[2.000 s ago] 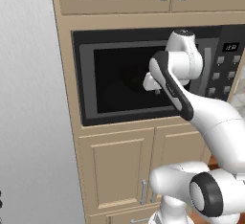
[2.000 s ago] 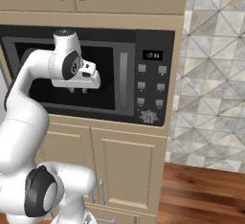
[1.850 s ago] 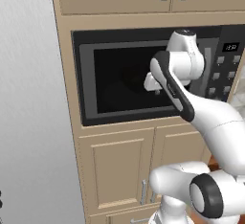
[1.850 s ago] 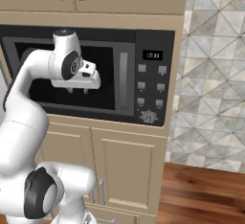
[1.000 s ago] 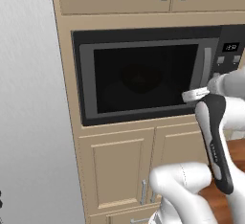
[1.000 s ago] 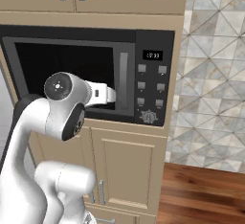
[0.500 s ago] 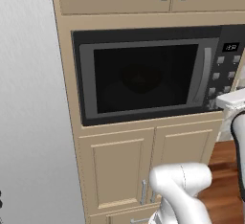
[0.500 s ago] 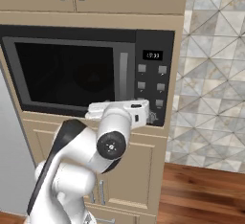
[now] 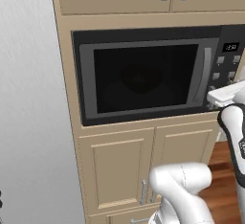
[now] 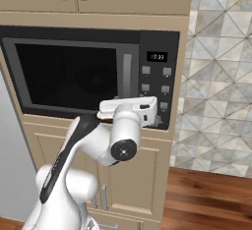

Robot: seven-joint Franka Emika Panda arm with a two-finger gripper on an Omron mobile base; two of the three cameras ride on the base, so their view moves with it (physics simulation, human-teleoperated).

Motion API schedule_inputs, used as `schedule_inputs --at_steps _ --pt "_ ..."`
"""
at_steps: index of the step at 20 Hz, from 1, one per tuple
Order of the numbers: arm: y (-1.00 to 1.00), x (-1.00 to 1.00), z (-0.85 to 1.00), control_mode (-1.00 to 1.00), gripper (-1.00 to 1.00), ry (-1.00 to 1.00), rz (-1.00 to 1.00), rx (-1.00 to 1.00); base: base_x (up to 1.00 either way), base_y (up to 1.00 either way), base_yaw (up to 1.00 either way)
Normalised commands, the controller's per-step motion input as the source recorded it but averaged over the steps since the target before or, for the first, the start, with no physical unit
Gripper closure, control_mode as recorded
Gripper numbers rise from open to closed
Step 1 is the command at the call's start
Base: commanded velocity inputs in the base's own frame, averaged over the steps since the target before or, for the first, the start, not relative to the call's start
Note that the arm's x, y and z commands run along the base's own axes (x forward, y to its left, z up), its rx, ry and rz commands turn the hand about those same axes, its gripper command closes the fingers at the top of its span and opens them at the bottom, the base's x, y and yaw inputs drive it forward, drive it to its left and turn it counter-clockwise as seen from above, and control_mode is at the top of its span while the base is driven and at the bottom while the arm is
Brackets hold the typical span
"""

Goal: The microwave is finished heating the shrimp and garlic. Take the bowl containing the food and place it on the dining counter.

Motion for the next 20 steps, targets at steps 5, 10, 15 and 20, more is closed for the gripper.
schedule_inputs --at_steps 5,10,15,20 --pt "0.03 0.62 0.0 -1.0 -1.0 0.0 0.0 0.0 0.0 0.0 0.0" --pt "0.0 0.53 0.0 -1.0 -1.0 0.0 0.0 0.0 0.0 0.0 0.0" --pt "0.0 0.53 0.0 -1.0 -1.0 0.0 0.0 0.0 0.0 0.0 0.0" --pt "0.02 0.58 0.0 -1.0 1.0 0.0 0.0 0.0 0.0 0.0 0.0"
